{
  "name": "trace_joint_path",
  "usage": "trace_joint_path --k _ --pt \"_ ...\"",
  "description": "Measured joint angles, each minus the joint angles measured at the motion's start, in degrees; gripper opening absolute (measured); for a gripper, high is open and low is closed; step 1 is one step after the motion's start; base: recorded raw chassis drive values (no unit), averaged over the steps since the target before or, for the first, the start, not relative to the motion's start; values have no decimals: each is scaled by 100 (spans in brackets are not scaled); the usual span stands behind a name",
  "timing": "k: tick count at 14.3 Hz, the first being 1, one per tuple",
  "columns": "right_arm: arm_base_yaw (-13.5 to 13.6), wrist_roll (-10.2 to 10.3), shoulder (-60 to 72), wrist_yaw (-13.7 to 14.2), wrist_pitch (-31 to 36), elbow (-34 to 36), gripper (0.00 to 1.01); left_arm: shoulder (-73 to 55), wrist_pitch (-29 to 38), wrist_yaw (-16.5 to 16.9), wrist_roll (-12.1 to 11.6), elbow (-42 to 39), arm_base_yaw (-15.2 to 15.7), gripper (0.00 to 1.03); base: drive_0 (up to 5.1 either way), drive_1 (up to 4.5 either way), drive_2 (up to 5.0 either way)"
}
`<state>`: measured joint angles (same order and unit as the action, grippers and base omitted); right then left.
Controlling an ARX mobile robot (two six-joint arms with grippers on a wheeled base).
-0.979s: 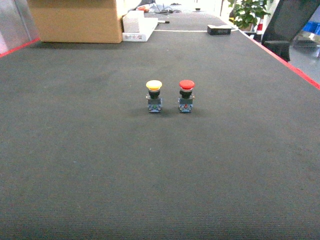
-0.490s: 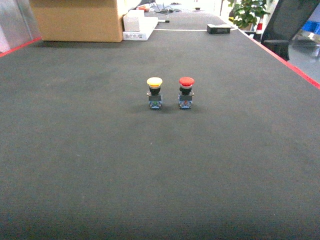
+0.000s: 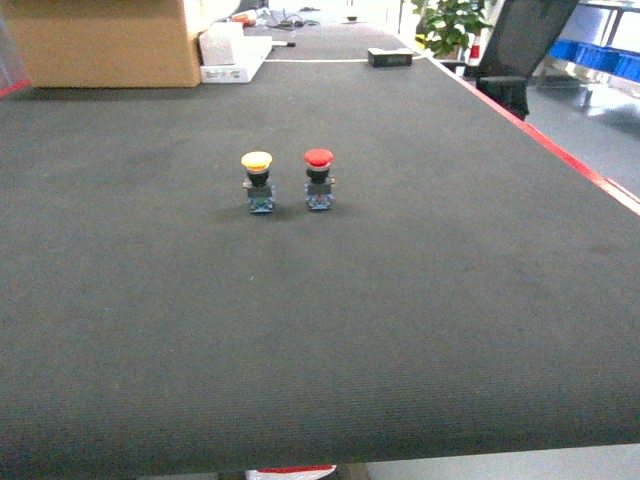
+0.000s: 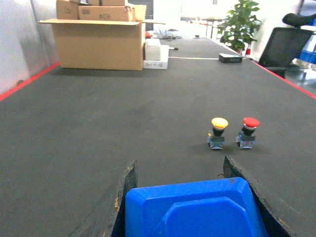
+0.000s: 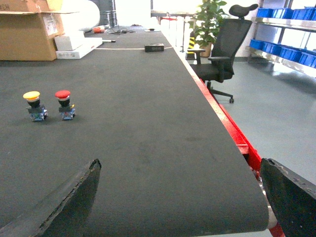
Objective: Pick blue part to blue bin on bottom shelf
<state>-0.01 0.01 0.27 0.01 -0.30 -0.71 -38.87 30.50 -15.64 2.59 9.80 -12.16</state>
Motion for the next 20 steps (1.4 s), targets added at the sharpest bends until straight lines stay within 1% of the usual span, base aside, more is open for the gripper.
trace_joint_path --k 20 --pt "0 0 0 0 0 0 98 -2 0 0 0 0 0 44 -161 -161 -161"
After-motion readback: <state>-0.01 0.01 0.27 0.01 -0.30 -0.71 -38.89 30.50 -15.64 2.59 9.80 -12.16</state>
